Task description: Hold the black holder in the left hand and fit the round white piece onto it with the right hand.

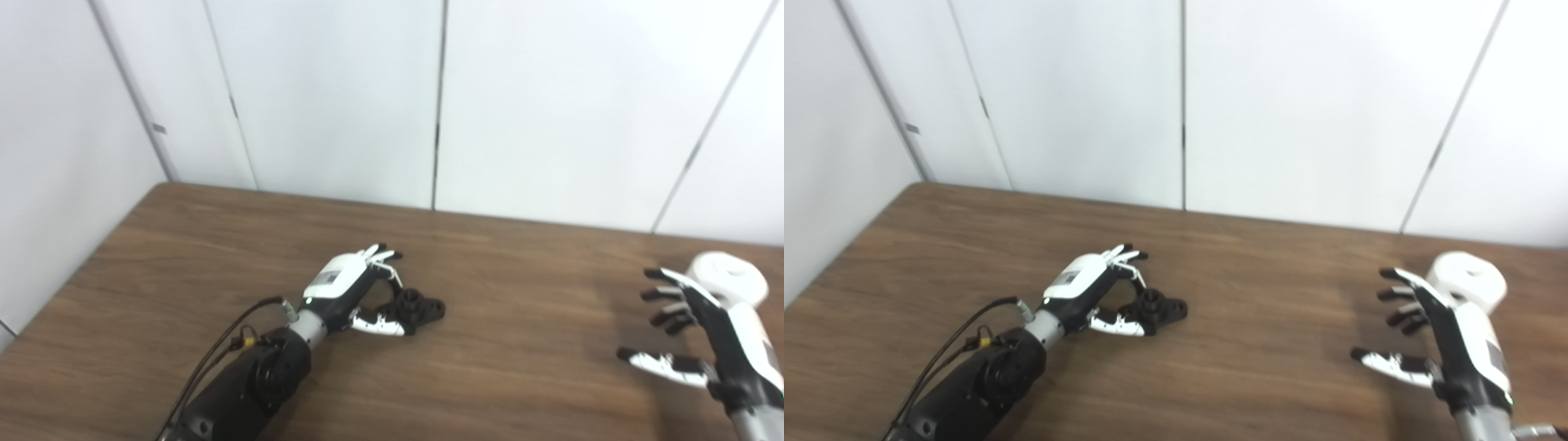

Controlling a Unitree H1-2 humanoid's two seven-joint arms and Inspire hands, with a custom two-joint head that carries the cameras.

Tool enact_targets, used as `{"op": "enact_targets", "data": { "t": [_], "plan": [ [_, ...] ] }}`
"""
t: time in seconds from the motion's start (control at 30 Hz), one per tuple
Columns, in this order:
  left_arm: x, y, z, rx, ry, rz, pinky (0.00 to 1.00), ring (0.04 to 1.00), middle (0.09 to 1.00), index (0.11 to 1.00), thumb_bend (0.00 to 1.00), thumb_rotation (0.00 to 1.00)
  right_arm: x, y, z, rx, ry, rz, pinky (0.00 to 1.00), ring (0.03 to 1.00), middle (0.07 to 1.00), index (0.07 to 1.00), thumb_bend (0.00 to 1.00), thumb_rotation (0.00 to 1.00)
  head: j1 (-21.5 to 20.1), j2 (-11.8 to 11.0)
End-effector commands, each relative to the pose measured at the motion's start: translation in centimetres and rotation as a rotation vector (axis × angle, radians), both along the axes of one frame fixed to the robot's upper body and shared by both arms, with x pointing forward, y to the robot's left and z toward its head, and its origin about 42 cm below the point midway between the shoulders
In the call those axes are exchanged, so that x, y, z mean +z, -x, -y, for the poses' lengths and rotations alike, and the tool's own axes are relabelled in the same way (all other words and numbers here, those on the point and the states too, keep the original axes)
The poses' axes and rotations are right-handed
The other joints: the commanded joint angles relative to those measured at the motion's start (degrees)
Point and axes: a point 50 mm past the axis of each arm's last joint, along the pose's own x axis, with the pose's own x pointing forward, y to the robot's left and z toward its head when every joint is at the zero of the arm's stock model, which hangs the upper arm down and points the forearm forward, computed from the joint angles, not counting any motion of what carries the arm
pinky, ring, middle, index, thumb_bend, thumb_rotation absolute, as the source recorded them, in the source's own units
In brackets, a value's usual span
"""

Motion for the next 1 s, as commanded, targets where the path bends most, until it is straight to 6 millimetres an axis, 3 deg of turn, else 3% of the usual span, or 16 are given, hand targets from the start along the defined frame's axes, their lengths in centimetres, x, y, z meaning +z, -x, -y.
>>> {"op": "enact_targets", "data": {
  "t": [0.0, 0.33, 0.63, 0.83, 0.9, 0.97],
  "plan": [
    [-0.4, 0.2, 2.5, -0.142, -0.053, -0.030, 0.99, 1.000, 0.927, 0.487, 0.52, 0.07, 2.0, -0.7, -1.0, 0.042, -0.004, 0.104, 0.46, 0.546, 0.685, 0.792, 0.61, 0.01, -0.99, 0.28],
    [-2.3, 2.0, 6.0, -0.311, -0.078, -0.059, 0.92, 1.000, 0.932, 0.488, 0.52, 0.07, 2.4, -0.6, -2.4, 0.042, 0.006, 0.118, 0.42, 0.520, 0.683, 0.791, 0.59, 0.02, -5.37, 0.86],
    [-4.4, 3.0, 7.1, -0.360, -0.125, -0.095, 0.89, 0.991, 0.923, 0.488, 0.52, 0.07, 2.9, -0.5, -2.9, 0.049, 0.006, 0.129, 0.43, 0.512, 0.677, 0.792, 0.59, 0.02, -10.89, 0.35],
    [-5.3, 3.4, 6.3, -0.362, -0.151, -0.112, 0.87, 0.978, 0.915, 0.488, 0.52, 0.07, 4.1, -0.9, -3.3, 0.032, 0.076, 0.142, 0.47, 0.564, 0.684, 0.788, 0.59, 0.10, -19.82, -1.28],
    [-5.2, 3.5, 5.6, -0.365, -0.158, -0.122, 0.87, 0.977, 0.917, 0.488, 0.52, 0.07, 4.7, -1.4, -3.6, 0.010, 0.140, 0.151, 0.46, 0.551, 0.667, 0.757, 0.60, 0.12, -25.44, -2.51],
    [-5.1, 3.5, 4.8, -0.364, -0.158, -0.123, 0.87, 0.967, 0.913, 0.489, 0.52, 0.07, 5.8, -2.1, -3.8, -0.028, 0.248, 0.149, 0.45, 0.578, 0.681, 0.716, 0.60, 0.19, -30.00, -3.68]
  ]
}}
